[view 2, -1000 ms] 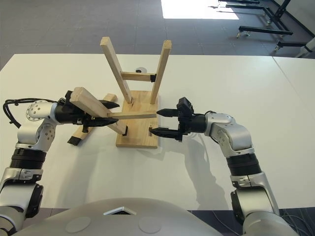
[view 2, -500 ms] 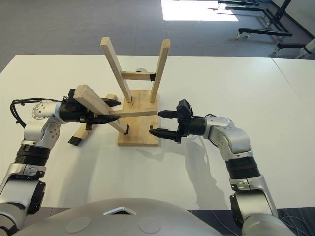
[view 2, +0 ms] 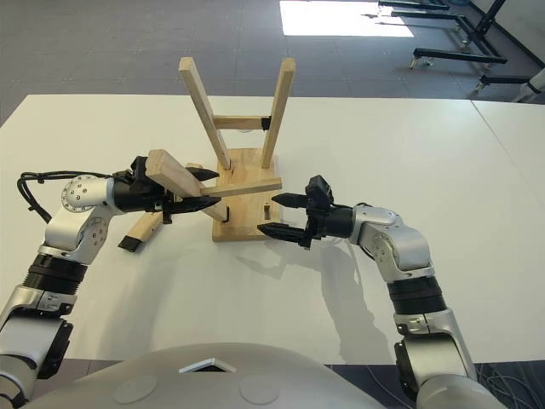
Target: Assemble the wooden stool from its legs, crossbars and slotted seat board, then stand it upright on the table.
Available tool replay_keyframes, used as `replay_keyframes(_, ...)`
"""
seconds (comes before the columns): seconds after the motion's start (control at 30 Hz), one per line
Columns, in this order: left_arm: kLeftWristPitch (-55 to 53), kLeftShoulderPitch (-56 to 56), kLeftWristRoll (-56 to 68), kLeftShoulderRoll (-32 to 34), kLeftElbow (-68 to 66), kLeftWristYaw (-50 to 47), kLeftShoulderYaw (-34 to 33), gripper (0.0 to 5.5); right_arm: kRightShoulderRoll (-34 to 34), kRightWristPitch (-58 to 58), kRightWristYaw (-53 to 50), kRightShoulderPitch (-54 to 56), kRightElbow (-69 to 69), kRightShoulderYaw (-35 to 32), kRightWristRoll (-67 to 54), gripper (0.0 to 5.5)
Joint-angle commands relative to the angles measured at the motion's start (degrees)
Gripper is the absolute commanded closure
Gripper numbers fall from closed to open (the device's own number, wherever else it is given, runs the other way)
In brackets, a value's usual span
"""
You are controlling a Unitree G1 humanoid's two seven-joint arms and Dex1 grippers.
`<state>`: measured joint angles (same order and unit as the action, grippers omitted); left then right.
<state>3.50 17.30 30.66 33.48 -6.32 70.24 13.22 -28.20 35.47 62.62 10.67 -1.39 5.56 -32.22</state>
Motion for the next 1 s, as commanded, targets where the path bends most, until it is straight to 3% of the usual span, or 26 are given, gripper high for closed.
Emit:
replay_keyframes(0.03,-13.09,-7.0,-12.31,7.55,-0.75,0.97,10.02,3.47,0.3,-0.89,-1.42,-0.46,-0.82,-1.65,-0.31,0.1)
replay_keyframes(0.17,-16.24,-6.53,-10.03,7.72,1.57,-0.5,10.54,3.47,0.67,-0.93,-1.9,-0.84,-1.13,-1.99,-0.33,0.1)
replay_keyframes(0.47,-10.87,-9.75,-8.99,5.6,-2.31,-4.71,7.11,3.47,0.6,-1.24,-2.01,-1.49,-0.99,-2.15,-0.12,0.1)
replay_keyframes(0.57,-10.49,-9.02,-9.86,5.07,-2.76,-5.63,7.02,2.8,0.87,-1.31,-2.39,-1.81,-1.15,-2.23,-0.05,0.1)
replay_keyframes(1.0,-9.36,-7.08,-11.63,2.02,-5.61,-5.69,0.94,1.07,1.27,-1.84,-3.14,-1.03,0.41,-2.57,0.14,0.1)
